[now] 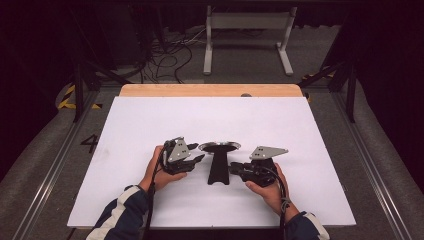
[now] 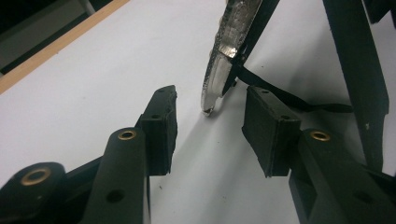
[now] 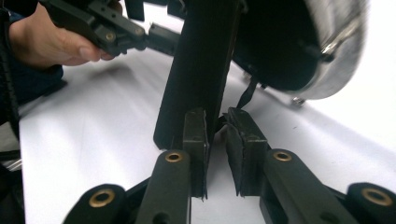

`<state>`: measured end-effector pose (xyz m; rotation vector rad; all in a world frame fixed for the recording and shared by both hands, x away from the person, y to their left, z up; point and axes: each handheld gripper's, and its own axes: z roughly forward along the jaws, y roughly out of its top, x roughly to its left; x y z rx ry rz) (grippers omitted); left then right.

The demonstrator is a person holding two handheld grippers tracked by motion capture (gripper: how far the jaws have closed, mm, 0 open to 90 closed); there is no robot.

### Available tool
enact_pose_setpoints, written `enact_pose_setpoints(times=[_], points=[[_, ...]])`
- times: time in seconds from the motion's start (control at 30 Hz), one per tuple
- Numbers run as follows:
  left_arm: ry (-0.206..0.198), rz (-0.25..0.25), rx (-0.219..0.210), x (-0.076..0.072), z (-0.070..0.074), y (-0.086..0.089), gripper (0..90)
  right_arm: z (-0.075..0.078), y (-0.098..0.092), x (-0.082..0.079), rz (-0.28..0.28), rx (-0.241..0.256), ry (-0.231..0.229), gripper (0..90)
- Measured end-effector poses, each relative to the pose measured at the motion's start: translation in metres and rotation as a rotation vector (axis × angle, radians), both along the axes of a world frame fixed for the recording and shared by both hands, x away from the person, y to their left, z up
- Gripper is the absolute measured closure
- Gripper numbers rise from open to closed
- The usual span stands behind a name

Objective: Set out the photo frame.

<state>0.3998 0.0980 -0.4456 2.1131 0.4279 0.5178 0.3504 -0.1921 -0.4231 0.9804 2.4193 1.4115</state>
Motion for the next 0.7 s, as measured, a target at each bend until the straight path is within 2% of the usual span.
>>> enact_pose_setpoints(times=[0.1, 0.23, 0.3, 0.5, 0.7], points=[[0.007, -0.003, 0.028, 0.001, -0.002, -0.004, 55.0, 0.006, 0.0, -0.007, -0.015, 0.0, -0.052, 83.5], [0.036, -0.002, 0.003, 0.003, -0.005, -0.007, 53.4, 0.011, 0.001, -0.016, -0.034, -0.006, -0.107, 89.7], [0.051, -0.013, 0.004, 0.003, -0.006, -0.008, 52.4, 0.013, 0.003, -0.019, -0.038, 0.0, -0.12, 90.0], [0.055, -0.008, 0.024, 0.005, -0.007, -0.011, 52.8, 0.018, 0.013, -0.027, -0.039, -0.007, -0.172, 90.0], [0.06, -0.006, 0.011, 0.005, -0.006, -0.011, 54.4, 0.016, 0.027, -0.031, -0.048, -0.018, -0.197, 90.0]])
